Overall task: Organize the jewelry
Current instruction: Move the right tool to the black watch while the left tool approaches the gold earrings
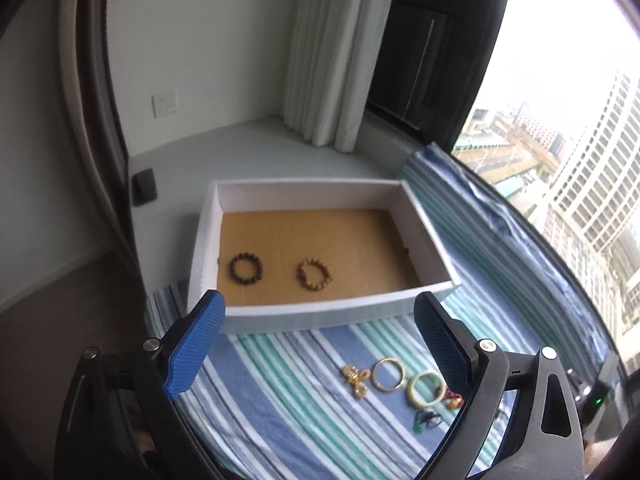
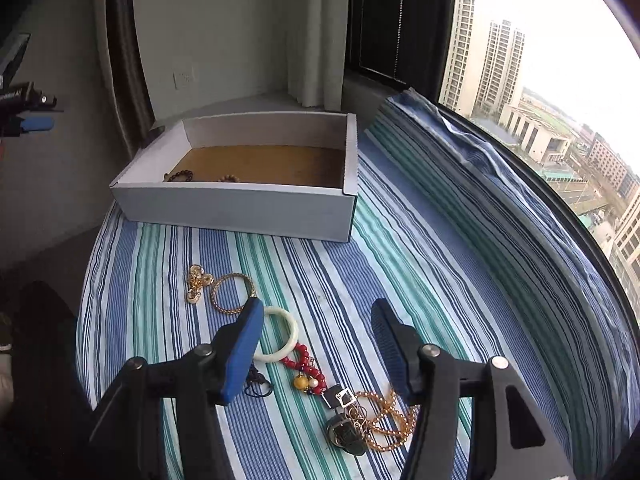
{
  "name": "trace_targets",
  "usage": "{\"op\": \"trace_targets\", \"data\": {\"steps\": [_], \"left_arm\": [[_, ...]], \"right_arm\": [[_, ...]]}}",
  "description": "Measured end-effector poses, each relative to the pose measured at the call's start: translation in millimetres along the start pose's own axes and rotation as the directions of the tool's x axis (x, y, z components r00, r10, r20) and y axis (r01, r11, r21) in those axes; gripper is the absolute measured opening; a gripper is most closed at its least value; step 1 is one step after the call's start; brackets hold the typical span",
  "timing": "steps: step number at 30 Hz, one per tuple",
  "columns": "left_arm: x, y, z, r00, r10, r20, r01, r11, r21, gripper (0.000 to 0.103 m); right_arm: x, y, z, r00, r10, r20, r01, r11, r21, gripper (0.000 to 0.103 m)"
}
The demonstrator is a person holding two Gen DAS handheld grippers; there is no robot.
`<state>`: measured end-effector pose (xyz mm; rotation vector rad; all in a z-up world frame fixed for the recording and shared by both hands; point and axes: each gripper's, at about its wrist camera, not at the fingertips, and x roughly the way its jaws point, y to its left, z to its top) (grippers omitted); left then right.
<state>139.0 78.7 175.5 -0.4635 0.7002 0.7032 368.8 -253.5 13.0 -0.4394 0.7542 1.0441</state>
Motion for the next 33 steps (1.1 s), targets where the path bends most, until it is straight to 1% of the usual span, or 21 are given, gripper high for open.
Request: {"op": "trace_targets", "data": {"steps": [3, 5, 8, 10, 11, 12, 13, 15, 16, 17, 19, 20, 21, 23, 24, 26, 28, 29, 30, 31, 33], "left_arm": [[-14, -30, 10, 0.999, -0.046, 0.024, 0.045, 0.999, 0.021, 0.098], [-14, -56, 3, 0.997, -0.076, 0.027, 0.075, 0.996, 0.052, 0.100], [4, -98, -24, 0.995, -0.099, -0.014, 0.100, 0.988, 0.116, 0.100], [29, -122, -49, 0.989, -0.122, -0.086, 0.135, 0.977, 0.164, 0.101], [47, -133, -62, 0.980, -0.139, -0.144, 0.164, 0.970, 0.178, 0.101], [68, -144, -77, 0.966, -0.151, -0.209, 0.193, 0.961, 0.197, 0.101], [87, -154, -91, 0.955, -0.153, -0.254, 0.208, 0.955, 0.210, 0.101], [126, -173, -125, 0.939, -0.118, -0.322, 0.208, 0.943, 0.258, 0.100], [141, -182, -142, 0.928, -0.109, -0.356, 0.220, 0.931, 0.290, 0.099], [155, -190, -157, 0.915, -0.102, -0.391, 0.236, 0.920, 0.312, 0.097], [166, -200, -177, 0.897, -0.095, -0.432, 0.256, 0.908, 0.332, 0.094], [167, -200, -182, 0.889, -0.099, -0.448, 0.266, 0.907, 0.328, 0.094], [164, -195, -183, 0.884, -0.115, -0.454, 0.276, 0.911, 0.307, 0.094], [160, -179, -178, 0.878, -0.133, -0.460, 0.276, 0.926, 0.259, 0.096], [159, -169, -173, 0.880, -0.129, -0.457, 0.262, 0.934, 0.241, 0.096], [158, -154, -163, 0.882, -0.112, -0.457, 0.230, 0.950, 0.212, 0.096], [158, -146, -155, 0.874, -0.116, -0.472, 0.235, 0.951, 0.200, 0.097], [156, -145, -154, 0.872, -0.110, -0.477, 0.237, 0.948, 0.214, 0.097], [155, -146, -154, 0.875, -0.094, -0.476, 0.234, 0.941, 0.245, 0.097], [153, -147, -153, 0.881, -0.074, -0.468, 0.227, 0.932, 0.281, 0.097], [147, -141, -144, 0.901, -0.054, -0.431, 0.210, 0.923, 0.322, 0.097]], "right_arm": [[-5, -1, -9, 1.000, 0.004, 0.021, -0.006, 0.997, 0.076, 0.057], [-13, -10, -14, 0.999, 0.015, 0.042, -0.022, 0.986, 0.163, 0.057], [-33, -29, -27, 0.999, 0.001, 0.050, -0.012, 0.971, 0.238, 0.057], [-43, -41, -38, 0.999, -0.038, 0.028, 0.029, 0.966, 0.258, 0.059], [-45, -45, -43, 0.999, -0.054, 0.006, 0.050, 0.964, 0.262, 0.060], [-45, -47, -48, 0.997, -0.075, -0.015, 0.076, 0.961, 0.264, 0.061], [-43, -48, -53, 0.995, -0.093, -0.039, 0.100, 0.958, 0.269, 0.061], [-30, -50, -63, 0.990, -0.098, -0.105, 0.122, 0.959, 0.256, 0.061], [-24, -51, -69, 0.984, -0.114, -0.137, 0.146, 0.957, 0.249, 0.061], [-19, -53, -75, 0.977, -0.126, -0.170, 0.166, 0.954, 0.250, 0.061], [-12, -63, -84, 0.968, -0.120, -0.222, 0.182, 0.941, 0.285, 0.061], [-10, -67, -87, 0.964, -0.114, -0.241, 0.187, 0.934, 0.305, 0.061], [-7, -70, -88, 0.960, -0.108, -0.260, 0.189, 0.932, 0.311, 0.061], [-4, -69, -89, 0.953, -0.092, -0.287, 0.177, 0.942, 0.285, 0.061], [-4, -65, -89, 0.954, -0.084, -0.286, 0.165, 0.948, 0.273, 0.061], [-4, -54, -88, 0.961, -0.040, -0.273, 0.109, 0.964, 0.244, 0.061], [-1, -40, -86, 0.964, -0.019, -0.265, 0.071, 0.979, 0.189, 0.061], [1, -35, -84, 0.964, -0.018, -0.264, 0.062, 0.985, 0.161, 0.061], [5, -33, -82, 0.965, -0.022, -0.261, 0.061, 0.988, 0.143, 0.061], [10, -34, -81, 0.966, -0.017, -0.260, 0.055, 0.989, 0.139, 0.061], [26, -35, -83, 0.957, 0.015, -0.291, 0.022, 0.992, 0.122, 0.061]]}}
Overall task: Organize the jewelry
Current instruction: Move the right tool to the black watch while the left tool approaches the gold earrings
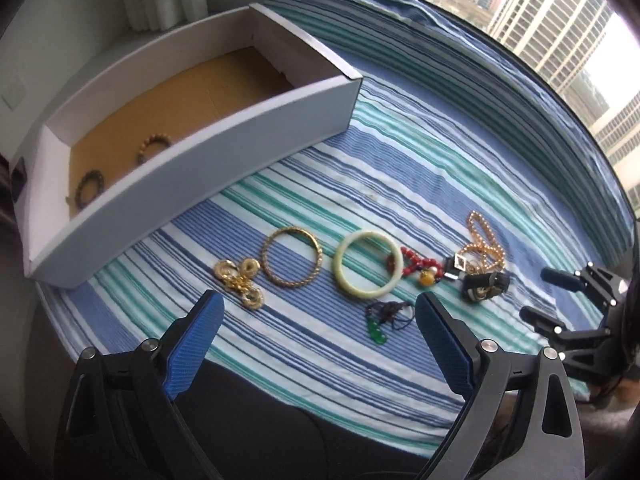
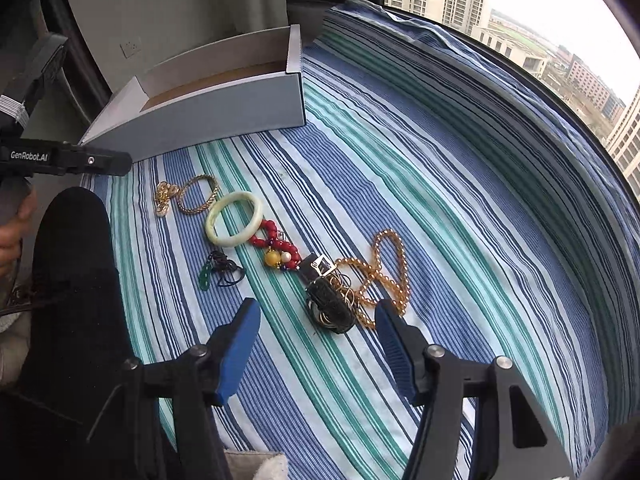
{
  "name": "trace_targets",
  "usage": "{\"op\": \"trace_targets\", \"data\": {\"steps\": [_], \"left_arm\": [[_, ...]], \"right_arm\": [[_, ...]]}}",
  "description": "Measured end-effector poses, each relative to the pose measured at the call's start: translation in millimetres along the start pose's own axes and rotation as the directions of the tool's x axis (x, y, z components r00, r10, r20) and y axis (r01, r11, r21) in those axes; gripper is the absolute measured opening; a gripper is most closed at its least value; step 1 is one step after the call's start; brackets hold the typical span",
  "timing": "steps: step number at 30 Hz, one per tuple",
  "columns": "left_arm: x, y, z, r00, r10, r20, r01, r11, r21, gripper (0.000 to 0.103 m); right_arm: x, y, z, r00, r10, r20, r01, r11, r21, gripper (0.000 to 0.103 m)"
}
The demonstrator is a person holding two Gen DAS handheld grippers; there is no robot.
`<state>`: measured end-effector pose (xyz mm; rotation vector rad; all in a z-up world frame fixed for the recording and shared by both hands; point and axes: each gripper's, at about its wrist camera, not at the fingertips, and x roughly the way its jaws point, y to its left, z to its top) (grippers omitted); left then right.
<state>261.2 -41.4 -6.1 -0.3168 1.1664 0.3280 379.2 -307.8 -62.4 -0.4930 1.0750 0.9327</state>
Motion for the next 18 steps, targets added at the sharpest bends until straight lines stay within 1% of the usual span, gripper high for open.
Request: {"op": "trace_targets", "data": {"steps": [2, 4, 5, 7, 9, 10, 13, 15, 16, 18], "left_arm": [[-9, 17, 8, 1.000, 0.008, 0.012, -0.008, 1.000, -0.022, 0.097], [-18, 38, 17, 1.000, -0.005, 0.011, 0.005, 0.998, -0.055, 0.097], [-27, 48, 20, 1.000, -0.009, 0.023, 0.010, 0.997, -0.074, 0.097], [-48, 67, 22, 0.998, -0.010, 0.065, 0.018, 0.993, -0.121, 0.097], [-67, 82, 18, 0.994, -0.024, 0.103, 0.041, 0.984, -0.176, 0.098], [-76, 87, 14, 0.993, -0.024, 0.114, 0.046, 0.981, -0.189, 0.098], [-91, 93, 4, 0.992, 0.030, 0.125, -0.006, 0.983, -0.185, 0.099], [-94, 96, -6, 0.992, 0.059, 0.112, -0.036, 0.980, -0.196, 0.099], [-96, 97, -12, 0.993, 0.055, 0.108, -0.032, 0.978, -0.205, 0.099], [-99, 97, -24, 0.994, 0.025, 0.108, 0.000, 0.976, -0.219, 0.099]], "right_arm": [[17, 0, 1, 0.999, -0.007, -0.038, 0.005, 0.999, -0.046, 0.061], [30, -2, 1, 0.998, -0.003, -0.060, -0.001, 0.998, -0.056, 0.061], [34, -3, 1, 0.998, -0.007, -0.067, 0.004, 0.998, -0.056, 0.061], [34, -4, 2, 0.999, -0.002, -0.052, -0.001, 0.999, -0.043, 0.061], [31, -7, 5, 0.999, -0.001, -0.037, 0.001, 1.000, -0.023, 0.061], [30, -8, 5, 0.999, 0.000, -0.036, -0.001, 1.000, -0.024, 0.061], [32, -5, 5, 0.999, -0.005, -0.049, 0.001, 0.998, -0.065, 0.061], [38, -4, 3, 0.998, -0.010, -0.070, 0.004, 0.995, -0.096, 0.061], [40, -4, 3, 0.997, -0.007, -0.076, -0.001, 0.995, -0.101, 0.061], [42, -5, 4, 0.996, 0.014, -0.090, -0.022, 0.995, -0.096, 0.061]]}}
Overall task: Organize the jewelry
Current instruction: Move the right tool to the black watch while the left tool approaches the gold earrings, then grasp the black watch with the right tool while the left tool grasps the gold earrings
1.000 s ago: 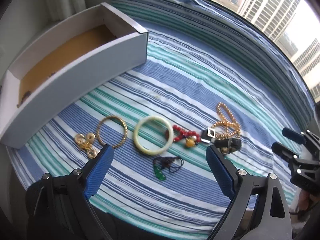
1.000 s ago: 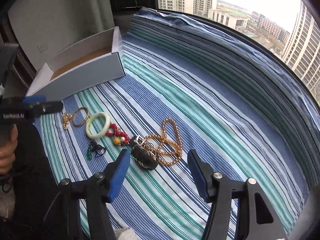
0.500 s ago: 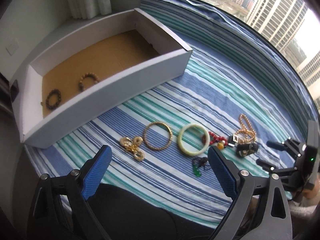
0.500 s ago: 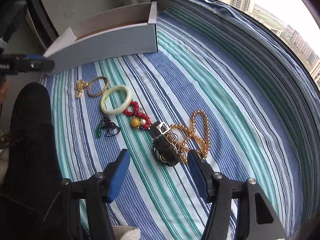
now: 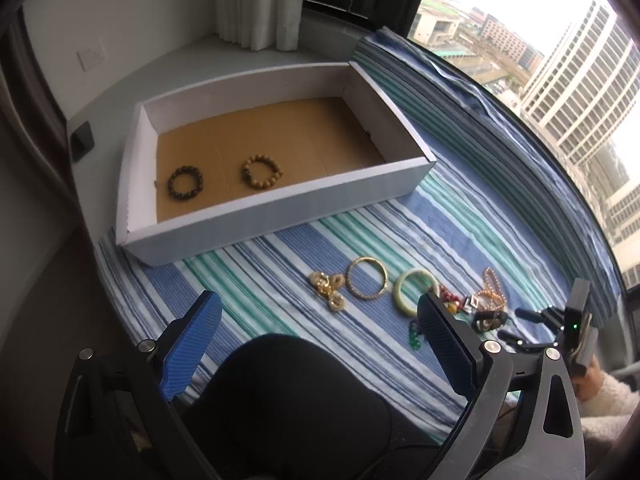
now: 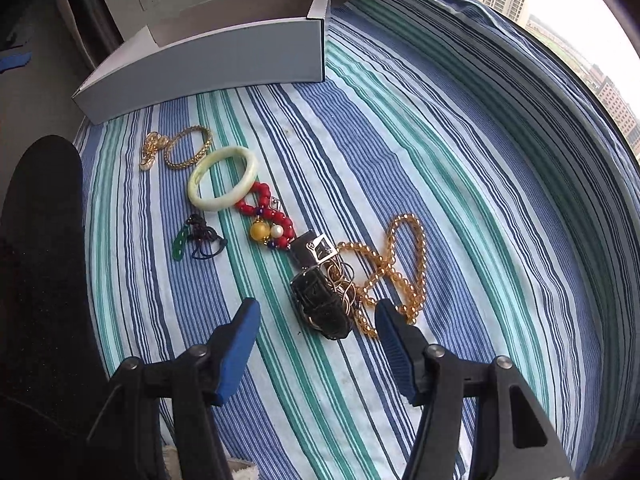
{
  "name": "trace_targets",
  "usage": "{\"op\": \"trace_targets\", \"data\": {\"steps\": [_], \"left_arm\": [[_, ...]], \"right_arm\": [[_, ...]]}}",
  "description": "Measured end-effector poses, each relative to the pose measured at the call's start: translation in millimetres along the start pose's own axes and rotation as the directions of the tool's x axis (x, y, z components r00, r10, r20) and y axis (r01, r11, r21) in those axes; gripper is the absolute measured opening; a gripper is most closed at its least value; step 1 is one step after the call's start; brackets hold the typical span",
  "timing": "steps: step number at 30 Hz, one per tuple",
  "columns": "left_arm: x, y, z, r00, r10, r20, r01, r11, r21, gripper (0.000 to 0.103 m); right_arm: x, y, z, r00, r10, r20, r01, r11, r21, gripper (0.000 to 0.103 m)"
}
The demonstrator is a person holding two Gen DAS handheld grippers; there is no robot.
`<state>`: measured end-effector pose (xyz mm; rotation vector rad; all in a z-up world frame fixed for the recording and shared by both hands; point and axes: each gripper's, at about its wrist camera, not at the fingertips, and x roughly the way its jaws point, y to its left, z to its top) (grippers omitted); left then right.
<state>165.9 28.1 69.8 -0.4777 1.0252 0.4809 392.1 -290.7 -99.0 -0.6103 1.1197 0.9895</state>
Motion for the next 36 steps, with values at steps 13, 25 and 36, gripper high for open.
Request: {"op": "trace_targets", "data": {"steps": [13, 25, 36], "left_arm": [[99, -56, -20, 0.980, -0.124, -0.156, 0.116, 0.992, -0.058, 0.099], [188, -9, -36, 0.978, -0.001, -0.209, 0.012, 0.999, 0.050, 0.098], [237, -15, -22, 0.978, 0.017, -0.207, 0.019, 0.986, 0.167, 0.068]], "right_arm": [[5, -11, -5, 0.999, 0.036, -0.024, -0.037, 0.998, -0.054, 0.061], [18, 5, 1, 1.000, 0.011, 0.012, -0.009, 0.991, -0.135, 0.061], [22, 11, 9, 1.000, 0.017, 0.001, -0.017, 0.996, -0.092, 0.031]]}}
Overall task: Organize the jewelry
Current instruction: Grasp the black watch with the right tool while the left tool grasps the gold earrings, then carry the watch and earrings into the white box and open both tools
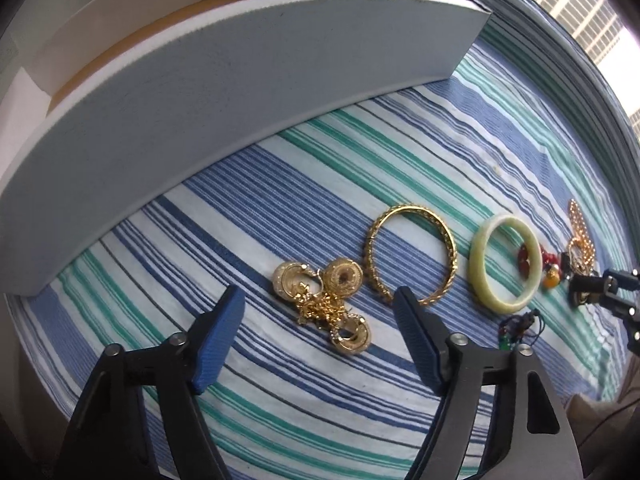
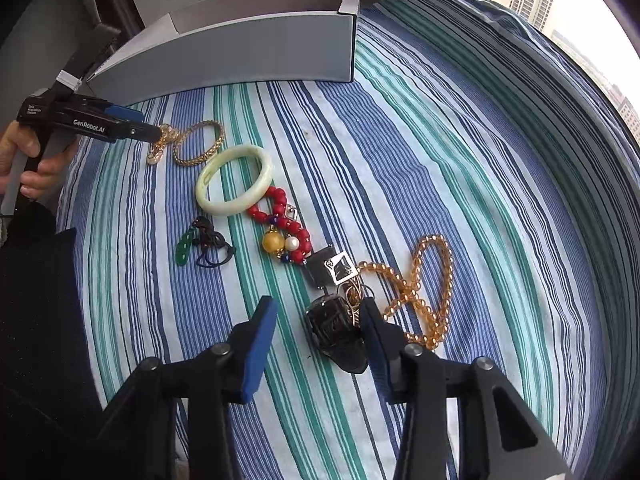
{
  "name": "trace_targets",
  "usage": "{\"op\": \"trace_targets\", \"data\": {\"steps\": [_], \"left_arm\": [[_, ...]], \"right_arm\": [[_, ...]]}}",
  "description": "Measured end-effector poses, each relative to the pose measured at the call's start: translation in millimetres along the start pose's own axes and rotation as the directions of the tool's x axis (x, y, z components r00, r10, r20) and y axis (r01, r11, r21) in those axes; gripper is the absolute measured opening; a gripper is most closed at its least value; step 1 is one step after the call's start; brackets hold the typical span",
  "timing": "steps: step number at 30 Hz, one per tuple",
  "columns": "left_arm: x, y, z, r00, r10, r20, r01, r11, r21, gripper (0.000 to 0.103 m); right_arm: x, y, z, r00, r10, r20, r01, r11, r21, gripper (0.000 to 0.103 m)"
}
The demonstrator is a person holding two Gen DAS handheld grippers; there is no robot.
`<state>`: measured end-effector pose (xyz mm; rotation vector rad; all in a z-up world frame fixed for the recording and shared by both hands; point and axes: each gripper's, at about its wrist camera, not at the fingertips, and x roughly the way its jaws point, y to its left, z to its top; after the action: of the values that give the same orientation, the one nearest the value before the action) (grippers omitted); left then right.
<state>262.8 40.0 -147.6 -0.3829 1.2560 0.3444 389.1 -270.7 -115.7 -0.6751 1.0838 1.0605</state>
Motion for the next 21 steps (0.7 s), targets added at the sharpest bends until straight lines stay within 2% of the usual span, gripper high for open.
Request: {"op": "trace_targets", "data": {"steps": [1, 2, 3, 4, 6, 10, 16, 21], "left_arm": [[5, 2, -2, 1.000, -0.005, -0.013, 0.005, 1.000, 0.000, 0.047], [9, 4, -4, 1.000, -0.010, -0.026, 0.010, 1.000, 0.002, 0.025], [8, 6, -6, 0.999, -0.030, -0.011, 0.030, 1.000, -0.001, 0.018], [6, 7, -7, 0.999, -0.051, 0.000, 0.051, 0.999, -0.009, 0.007], [1, 9, -9, 0.999, -0.034, 0.021, 0.035, 0.999, -0.026, 0.005], [-22, 15, -15, 0.995, -0.069, 0.072, 0.074, 0.994, -0.075, 0.004], [-104, 23, -30, 0.974, -0.113, 0.198, 0.140, 0.982, -0.127, 0.004], [-166, 41, -26, 0.959, -0.095, 0.266, 0.147, 0.972, -0.183, 0.004]], "right_arm": [[1, 1, 0, 1.000, -0.001, -0.005, 0.001, 1.000, -0.002, 0.025], [0, 1, 1, 1.000, 0.002, -0.006, -0.002, 1.000, 0.006, 0.024], [-1, 1, 1, 1.000, 0.012, -0.009, -0.012, 1.000, 0.019, 0.023], [-3, 0, 2, 1.000, 0.023, -0.008, -0.023, 0.999, 0.035, 0.022], [-10, 0, 3, 0.999, 0.045, -0.001, -0.045, 0.997, 0.062, 0.022], [-28, -1, 9, 0.996, 0.083, 0.014, -0.084, 0.992, 0.096, 0.022], [-65, 2, 28, 0.983, 0.168, 0.070, -0.175, 0.976, 0.127, 0.020], [-89, 4, 54, 0.960, 0.253, 0.124, -0.269, 0.953, 0.140, 0.020]]}}
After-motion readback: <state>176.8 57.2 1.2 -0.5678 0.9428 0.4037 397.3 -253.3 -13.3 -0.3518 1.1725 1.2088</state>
